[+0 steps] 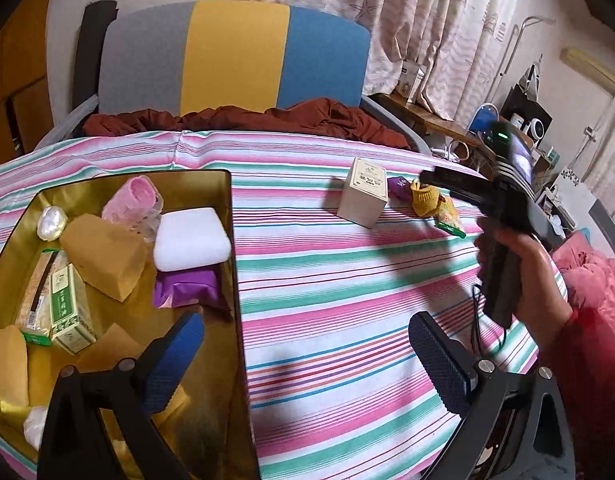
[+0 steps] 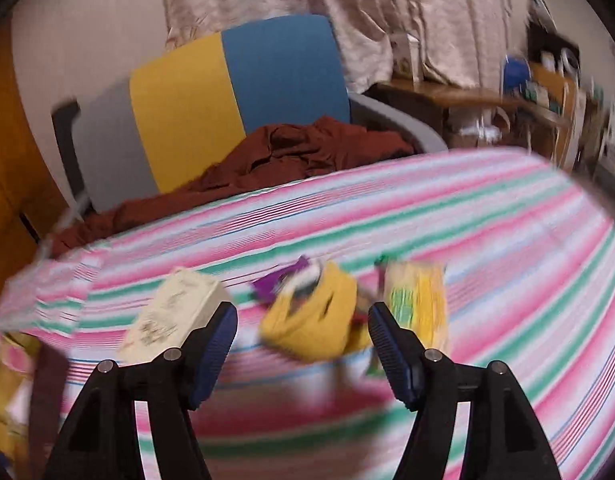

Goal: Organize objects
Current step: 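Move the right tool to the items and grasp the yellow knitted sock, then grasp the cream printed box with the left tool while the right tool holds the sock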

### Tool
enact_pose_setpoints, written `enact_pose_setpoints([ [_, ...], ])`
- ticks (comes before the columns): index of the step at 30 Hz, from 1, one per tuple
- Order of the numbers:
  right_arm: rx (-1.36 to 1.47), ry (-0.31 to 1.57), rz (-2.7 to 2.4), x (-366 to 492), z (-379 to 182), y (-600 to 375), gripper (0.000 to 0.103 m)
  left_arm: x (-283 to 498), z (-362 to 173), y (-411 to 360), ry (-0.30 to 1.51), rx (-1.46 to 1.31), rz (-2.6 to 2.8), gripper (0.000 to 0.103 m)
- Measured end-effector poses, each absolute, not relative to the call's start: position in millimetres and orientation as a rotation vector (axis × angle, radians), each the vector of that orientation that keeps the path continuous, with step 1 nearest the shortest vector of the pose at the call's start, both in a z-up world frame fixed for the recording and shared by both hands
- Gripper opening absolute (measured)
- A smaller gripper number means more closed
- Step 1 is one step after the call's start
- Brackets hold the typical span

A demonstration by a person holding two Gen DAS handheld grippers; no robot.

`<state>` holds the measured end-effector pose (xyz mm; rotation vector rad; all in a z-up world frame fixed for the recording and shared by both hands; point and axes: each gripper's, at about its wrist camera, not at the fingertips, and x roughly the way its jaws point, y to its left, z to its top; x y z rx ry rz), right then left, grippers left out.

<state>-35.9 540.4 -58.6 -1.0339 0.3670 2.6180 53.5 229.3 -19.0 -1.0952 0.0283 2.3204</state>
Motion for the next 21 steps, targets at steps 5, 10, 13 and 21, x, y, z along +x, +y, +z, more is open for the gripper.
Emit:
enact_pose_setpoints([
  [5,-1.11,0.369,2.567,-56,-83,549,0.069,49,-16,241,0.067,-1.076,2.33,0.103],
  [10,-1.006,0.336,2.615,-36,-92,544,0.044,41,-14,257,0.074,-1.071,2.312,0.103],
  [13,-0.951,0.431,2.653,-18,-91,544,0.035,34,-13,271,0.077,-1.081,2.296,0.103],
  [21,-0.843,0.624,2.713,38,-89,527,0.032,4,-9,311,0.087,-1.053,2.337,0.103],
])
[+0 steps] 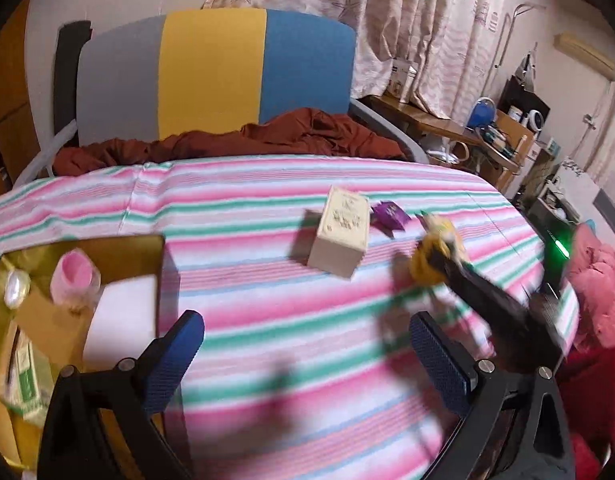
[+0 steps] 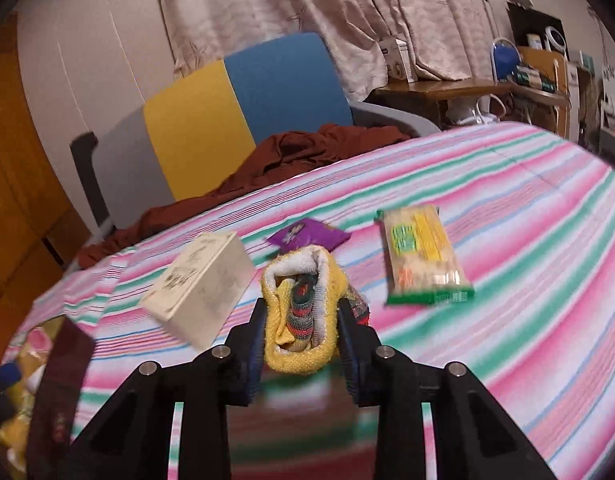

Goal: Organize objects
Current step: 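Grasp the cream printed box with the left tool while the right tool holds the sock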

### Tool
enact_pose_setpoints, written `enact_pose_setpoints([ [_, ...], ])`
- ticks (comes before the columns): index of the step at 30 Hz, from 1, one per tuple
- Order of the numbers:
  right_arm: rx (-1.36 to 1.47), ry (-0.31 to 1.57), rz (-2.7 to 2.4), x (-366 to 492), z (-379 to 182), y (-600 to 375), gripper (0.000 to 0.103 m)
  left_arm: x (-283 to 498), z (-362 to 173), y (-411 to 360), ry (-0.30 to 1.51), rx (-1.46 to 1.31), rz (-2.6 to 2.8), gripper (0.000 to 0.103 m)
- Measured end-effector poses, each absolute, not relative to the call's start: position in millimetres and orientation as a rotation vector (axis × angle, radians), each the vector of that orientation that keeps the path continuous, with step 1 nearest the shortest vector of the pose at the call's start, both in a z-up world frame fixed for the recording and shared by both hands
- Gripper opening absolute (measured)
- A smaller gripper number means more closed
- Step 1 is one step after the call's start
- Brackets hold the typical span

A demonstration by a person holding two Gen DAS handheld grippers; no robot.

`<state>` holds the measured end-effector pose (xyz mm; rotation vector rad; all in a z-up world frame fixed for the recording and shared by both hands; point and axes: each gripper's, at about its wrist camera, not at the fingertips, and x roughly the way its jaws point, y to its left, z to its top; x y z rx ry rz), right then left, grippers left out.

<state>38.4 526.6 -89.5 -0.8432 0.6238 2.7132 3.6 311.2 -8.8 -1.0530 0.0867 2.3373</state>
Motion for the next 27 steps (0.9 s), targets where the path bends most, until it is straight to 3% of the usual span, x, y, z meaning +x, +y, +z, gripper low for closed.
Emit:
enact_pose_setpoints([
  [10,-0.783,0.717,2.663,67,-99,520,0.032,-51,-29,377,0.158,-1.084,2.344,0.103],
  [17,-0.766,0.741,2.665,68,-102,523,0.032,-72,-60,428,0.388,-1.043,2.276,0.102],
  [24,-0.762,0.765,2.669,69,-105,527,0.032,-87,-86,441,0.376,-1.156,2.208,0.055],
  [27,-0.757,0.775,2.668,69,-106,528,0.032,-87,-91,436,0.341,-1.181,2.214,0.052],
])
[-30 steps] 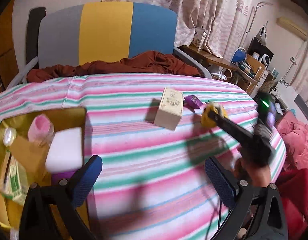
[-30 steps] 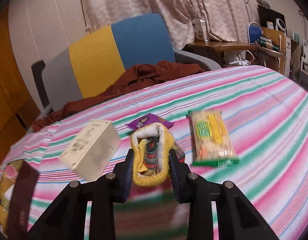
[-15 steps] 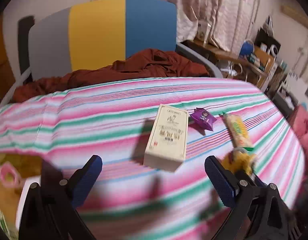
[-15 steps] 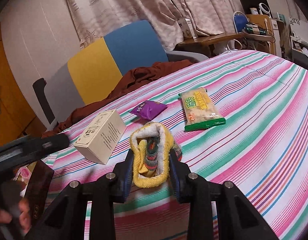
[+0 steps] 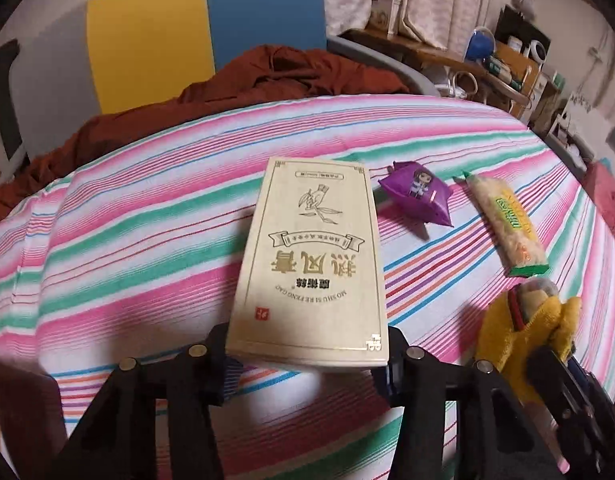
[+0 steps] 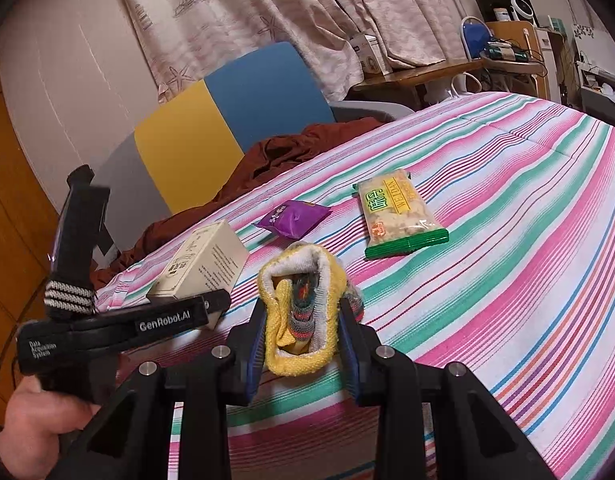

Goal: Organize objects
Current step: 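Grasp the cream printed box with the left tool while the right tool holds the sock, then carry the box and yellow sock into the gold tray and release both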

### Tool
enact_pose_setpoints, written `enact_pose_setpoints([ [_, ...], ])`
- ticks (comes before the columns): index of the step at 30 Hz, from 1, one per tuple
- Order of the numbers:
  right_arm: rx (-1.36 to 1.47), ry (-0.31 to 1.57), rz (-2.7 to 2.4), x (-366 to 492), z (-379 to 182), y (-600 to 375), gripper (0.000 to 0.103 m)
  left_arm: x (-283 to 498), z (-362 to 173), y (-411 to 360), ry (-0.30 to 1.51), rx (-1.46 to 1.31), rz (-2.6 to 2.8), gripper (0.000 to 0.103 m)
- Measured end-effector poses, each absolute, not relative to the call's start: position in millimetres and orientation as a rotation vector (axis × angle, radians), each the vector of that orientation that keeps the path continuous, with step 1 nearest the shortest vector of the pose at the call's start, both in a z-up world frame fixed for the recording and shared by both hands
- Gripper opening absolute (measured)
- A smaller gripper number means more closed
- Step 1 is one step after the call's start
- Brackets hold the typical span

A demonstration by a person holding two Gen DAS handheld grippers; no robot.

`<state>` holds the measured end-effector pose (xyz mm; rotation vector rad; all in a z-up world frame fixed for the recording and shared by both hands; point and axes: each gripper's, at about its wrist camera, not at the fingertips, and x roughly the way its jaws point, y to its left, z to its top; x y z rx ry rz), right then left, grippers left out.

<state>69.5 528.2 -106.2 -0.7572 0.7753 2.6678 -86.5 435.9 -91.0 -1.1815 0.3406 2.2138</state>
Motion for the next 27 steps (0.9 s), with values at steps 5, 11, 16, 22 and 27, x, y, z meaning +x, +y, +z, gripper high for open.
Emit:
enact_pose_setpoints([
  [5,-0.762,0.785,2.662,69,-108,529,0.032,-75,-89,419,0.275,-1.195,2.213,0.052],
  [11,-0.769,0.774,2.654,68,-109,528,0.032,-43,-87,392,0.217,-1.183,2.203,0.052],
  [16,-0.774,0.756,2.648,68,-108,527,0.032,-14,-74,365,0.146,-1.15,2.16,0.052],
  [22,-0.786,0.724,2.641,66,-107,524,0.032,16,-44,316,0.048,-1.044,2.164,0.052],
  [27,-0.8,0.692,2.636,64,-106,521,0.032,32,-24,265,-0.017,-0.982,2.213,0.052],
])
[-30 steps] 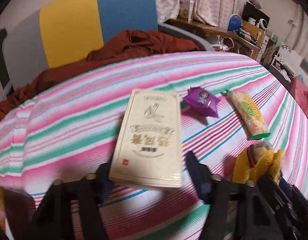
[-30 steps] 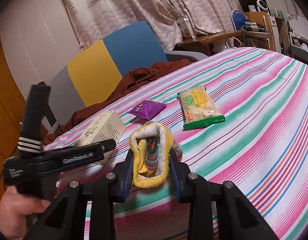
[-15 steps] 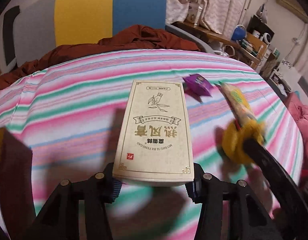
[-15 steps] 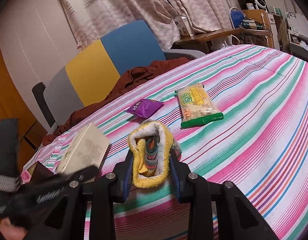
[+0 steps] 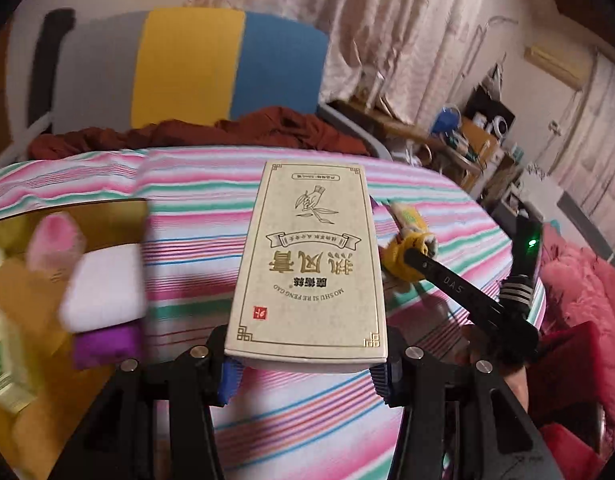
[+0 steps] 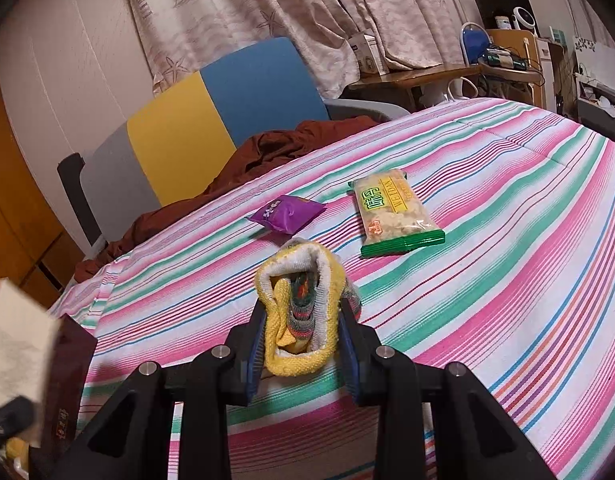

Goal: Organize objects
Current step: 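Carry the box and yellow sock into the gold tray and release both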

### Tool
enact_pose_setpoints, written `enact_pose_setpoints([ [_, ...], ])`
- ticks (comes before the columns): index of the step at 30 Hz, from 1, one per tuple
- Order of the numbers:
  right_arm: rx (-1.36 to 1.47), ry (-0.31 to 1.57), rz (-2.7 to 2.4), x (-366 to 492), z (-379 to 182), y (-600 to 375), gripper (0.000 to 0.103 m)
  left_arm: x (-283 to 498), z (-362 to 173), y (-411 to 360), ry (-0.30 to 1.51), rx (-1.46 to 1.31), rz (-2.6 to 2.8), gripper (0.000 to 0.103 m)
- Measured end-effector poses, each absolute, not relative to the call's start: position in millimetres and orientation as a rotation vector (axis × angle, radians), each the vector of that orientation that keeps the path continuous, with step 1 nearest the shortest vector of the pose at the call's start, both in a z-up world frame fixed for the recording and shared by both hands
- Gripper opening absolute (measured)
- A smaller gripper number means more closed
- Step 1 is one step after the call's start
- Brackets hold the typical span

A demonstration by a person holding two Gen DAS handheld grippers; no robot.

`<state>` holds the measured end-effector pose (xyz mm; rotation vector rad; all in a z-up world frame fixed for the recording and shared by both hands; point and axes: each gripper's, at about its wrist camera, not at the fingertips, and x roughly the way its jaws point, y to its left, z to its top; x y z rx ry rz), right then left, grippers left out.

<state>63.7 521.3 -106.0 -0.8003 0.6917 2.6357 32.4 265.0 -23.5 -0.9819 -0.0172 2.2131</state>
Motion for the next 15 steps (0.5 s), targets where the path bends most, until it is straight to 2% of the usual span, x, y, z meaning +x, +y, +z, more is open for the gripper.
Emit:
enact_pose_setpoints([
  [8,-0.816,0.589,2.621,63,-102,511,0.032,28,-10,174,-0.096,-0.963,2.374,0.052],
  [15,-0.84,0.512,2.632,68,-99,497,0.032,9,-23,98,-0.173,-1.037,2.506,0.052],
])
